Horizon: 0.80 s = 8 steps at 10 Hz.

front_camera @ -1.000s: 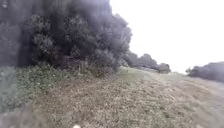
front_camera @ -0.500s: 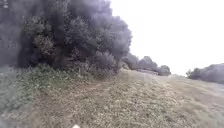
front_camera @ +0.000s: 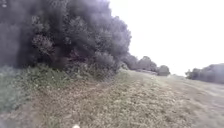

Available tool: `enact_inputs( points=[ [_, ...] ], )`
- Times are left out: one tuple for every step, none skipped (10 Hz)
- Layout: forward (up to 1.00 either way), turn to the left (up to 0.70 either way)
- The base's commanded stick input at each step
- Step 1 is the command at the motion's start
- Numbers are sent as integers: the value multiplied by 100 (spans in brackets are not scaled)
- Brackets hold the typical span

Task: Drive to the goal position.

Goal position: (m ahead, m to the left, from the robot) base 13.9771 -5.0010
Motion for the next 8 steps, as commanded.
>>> enact_inputs(
  points=[
    [0,-36],
    [0,-36],
    [0,-36],
    [0,-36],
    [0,-36],
    [0,-36],
    [0,-36],
    [0,-36]
  ],
)
